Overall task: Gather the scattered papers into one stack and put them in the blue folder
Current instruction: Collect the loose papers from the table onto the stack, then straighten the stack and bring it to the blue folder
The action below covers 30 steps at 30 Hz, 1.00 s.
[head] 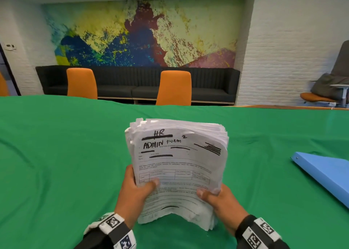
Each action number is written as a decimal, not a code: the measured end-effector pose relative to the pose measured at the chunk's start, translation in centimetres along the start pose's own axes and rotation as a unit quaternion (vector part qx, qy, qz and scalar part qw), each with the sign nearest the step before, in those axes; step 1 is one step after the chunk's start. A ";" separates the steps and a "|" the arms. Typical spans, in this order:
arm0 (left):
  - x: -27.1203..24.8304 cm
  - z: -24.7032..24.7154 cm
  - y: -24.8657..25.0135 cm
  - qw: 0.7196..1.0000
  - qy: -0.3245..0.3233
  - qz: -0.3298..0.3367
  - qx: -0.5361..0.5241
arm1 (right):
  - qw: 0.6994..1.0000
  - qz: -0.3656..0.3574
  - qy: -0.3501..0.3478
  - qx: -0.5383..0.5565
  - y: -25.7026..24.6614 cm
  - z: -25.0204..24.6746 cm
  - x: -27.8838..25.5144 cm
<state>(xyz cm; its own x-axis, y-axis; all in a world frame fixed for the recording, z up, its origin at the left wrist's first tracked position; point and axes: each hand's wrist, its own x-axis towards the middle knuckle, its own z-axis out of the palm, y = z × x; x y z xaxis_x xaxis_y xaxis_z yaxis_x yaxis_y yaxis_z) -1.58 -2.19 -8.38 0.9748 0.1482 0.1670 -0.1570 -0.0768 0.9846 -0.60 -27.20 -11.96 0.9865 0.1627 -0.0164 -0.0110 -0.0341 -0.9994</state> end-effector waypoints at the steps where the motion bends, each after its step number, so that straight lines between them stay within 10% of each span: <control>1: 0.1 -0.1 0.8 1.000 0.008 0.023 -0.002 | 1.000 0.000 -0.003 0.002 0.0 -0.1 0.1; 15: 2.4 -0.7 7.5 0.965 0.007 0.239 0.111 | 0.998 -0.017 -0.056 -0.023 -0.7 -1.0 0.2; 22: 2.4 -1.5 6.2 0.988 -0.004 0.146 -0.058 | 0.997 -0.026 -0.070 -0.017 -0.9 -1.0 0.2; 30: 1.9 -2.5 0.6 0.995 -0.083 -0.017 0.046 | 0.999 -0.011 -0.040 0.013 -0.8 -0.6 0.5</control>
<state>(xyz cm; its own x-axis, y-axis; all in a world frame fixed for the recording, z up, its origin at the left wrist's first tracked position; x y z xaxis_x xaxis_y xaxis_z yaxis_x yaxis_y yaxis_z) -0.26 0.46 -7.35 0.9931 -0.0120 0.1162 -0.1166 -0.1660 0.9792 0.05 -27.67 -11.15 0.9703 0.2420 0.0038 0.0050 -0.0046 -1.0000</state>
